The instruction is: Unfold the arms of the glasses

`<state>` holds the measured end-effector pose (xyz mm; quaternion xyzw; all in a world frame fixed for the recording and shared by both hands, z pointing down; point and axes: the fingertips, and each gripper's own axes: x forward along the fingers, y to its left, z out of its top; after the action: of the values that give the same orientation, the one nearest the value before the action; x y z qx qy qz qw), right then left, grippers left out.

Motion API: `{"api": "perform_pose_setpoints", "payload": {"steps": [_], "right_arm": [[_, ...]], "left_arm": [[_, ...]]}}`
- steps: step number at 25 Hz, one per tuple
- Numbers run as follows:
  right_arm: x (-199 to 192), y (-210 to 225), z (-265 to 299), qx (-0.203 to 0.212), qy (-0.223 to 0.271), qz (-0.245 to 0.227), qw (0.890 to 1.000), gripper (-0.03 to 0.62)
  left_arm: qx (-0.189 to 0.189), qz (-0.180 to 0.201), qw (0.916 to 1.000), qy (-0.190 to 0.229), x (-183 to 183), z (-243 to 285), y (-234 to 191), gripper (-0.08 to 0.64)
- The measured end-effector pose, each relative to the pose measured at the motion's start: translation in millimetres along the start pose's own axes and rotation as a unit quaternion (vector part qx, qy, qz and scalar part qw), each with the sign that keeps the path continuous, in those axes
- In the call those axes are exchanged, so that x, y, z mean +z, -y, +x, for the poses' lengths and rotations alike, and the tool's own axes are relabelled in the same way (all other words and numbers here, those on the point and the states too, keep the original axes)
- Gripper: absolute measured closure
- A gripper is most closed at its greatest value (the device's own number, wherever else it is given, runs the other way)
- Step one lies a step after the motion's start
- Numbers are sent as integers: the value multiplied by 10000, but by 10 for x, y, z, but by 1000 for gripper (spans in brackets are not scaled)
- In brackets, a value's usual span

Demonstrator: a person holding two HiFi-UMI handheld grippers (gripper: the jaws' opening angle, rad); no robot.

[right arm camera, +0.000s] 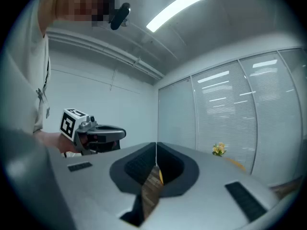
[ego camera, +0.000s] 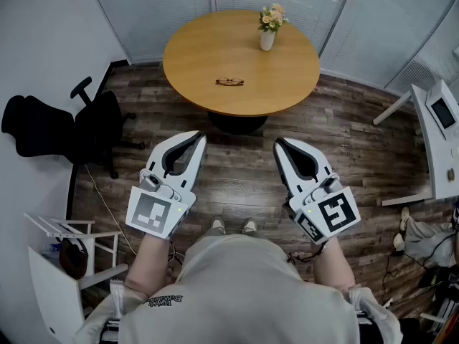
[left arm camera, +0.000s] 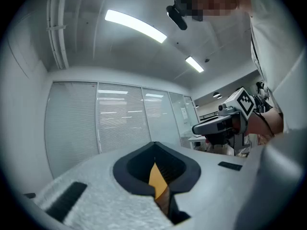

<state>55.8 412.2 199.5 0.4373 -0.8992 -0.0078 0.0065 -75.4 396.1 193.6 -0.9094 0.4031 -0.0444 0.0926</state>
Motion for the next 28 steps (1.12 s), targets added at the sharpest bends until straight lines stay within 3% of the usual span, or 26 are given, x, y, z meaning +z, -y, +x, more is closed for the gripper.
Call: {"api": "perform_pose_setpoints", "payload": {"steps": [15, 28], "right_arm": [[-118, 341, -177, 72, 19, 93, 9999, 561], [-215, 685, -241, 256, 49, 92, 9996, 561]], "left_arm": [[65, -25, 9999, -130, -47, 269, 276, 538], [360, 122, 9989, -257, -144, 601, 389, 540]]}}
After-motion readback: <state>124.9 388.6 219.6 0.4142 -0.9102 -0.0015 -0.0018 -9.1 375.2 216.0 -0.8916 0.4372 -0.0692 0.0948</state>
